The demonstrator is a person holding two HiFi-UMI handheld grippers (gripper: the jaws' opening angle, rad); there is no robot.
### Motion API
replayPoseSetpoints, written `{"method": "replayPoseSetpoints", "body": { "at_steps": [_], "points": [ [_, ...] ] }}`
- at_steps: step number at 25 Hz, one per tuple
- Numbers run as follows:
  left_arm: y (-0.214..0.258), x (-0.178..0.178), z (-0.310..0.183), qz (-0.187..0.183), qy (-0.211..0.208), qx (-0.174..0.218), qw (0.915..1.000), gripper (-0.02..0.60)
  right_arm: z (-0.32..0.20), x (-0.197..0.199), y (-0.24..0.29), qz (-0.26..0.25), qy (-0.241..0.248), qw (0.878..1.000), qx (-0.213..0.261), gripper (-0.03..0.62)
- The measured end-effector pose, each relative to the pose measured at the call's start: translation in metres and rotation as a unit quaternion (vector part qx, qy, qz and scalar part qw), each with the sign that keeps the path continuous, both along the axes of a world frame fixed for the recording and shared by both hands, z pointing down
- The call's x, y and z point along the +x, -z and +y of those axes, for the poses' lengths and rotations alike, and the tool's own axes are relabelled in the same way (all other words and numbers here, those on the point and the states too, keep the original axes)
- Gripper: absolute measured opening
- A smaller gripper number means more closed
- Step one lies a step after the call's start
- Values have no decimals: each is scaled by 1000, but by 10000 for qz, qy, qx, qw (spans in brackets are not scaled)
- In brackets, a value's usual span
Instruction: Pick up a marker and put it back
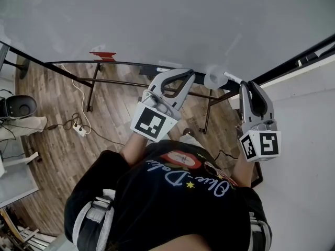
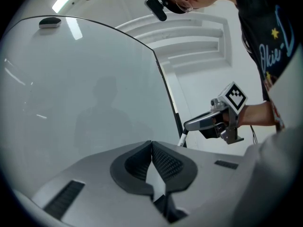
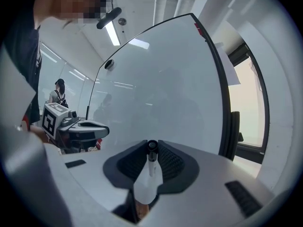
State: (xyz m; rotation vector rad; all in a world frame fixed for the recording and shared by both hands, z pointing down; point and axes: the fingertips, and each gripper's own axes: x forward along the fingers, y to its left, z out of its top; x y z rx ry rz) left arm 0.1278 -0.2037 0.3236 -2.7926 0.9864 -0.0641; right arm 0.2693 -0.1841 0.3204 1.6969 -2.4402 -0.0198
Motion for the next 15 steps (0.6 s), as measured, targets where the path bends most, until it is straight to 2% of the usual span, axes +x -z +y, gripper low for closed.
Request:
{"method": "replayPoseSetpoints", "body": {
  "at_steps": [15],
  "points": [
    [-2,2,2,-28,1,-77,10000,3,14,13,14,-117,-111,9998,126,69]
  ]
}}
